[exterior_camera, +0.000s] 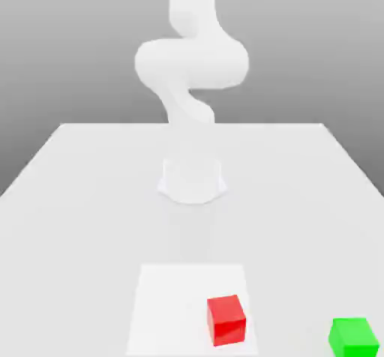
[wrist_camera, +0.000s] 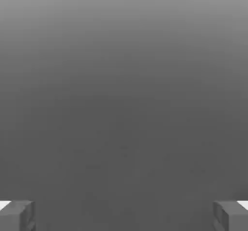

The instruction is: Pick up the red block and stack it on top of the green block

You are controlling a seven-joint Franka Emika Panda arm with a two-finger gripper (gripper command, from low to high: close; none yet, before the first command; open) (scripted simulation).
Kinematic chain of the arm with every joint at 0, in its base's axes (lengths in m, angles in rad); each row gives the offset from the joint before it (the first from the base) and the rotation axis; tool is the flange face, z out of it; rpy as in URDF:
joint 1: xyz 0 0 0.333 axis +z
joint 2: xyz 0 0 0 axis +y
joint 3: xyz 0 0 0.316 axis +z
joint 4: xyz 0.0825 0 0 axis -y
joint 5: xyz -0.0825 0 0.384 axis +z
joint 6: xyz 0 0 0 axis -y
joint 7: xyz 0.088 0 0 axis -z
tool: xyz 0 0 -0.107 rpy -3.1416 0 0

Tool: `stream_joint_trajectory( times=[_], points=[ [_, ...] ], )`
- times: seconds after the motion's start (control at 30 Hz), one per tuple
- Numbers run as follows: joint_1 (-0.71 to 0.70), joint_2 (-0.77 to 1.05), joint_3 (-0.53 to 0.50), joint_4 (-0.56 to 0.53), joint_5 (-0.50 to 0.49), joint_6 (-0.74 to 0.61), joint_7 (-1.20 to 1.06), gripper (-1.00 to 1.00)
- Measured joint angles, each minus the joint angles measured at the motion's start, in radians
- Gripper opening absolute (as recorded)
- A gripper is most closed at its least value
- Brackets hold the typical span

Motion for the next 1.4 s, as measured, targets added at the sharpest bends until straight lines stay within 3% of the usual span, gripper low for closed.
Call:
stream_joint_trajectory(
  times=[0.77, 0.93, 0.97, 1.2, 1.4],
  points=[
    [0.063, 0.840, 0.037, -0.204, -0.014, 0.352, -0.069, 0.00],
    [0.071, 1.021, 0.029, -0.191, -0.030, 0.489, -0.062, 0.00],
    [0.073, 1.053, 0.026, -0.187, -0.033, 0.515, -0.059, -1.00],
    [0.073, 1.059, 0.026, -0.186, -0.035, 0.520, -0.057, -1.00],
    [0.073, 0.899, 0.057, -0.189, -0.026, 0.362, -0.086, -1.00]
  ],
)
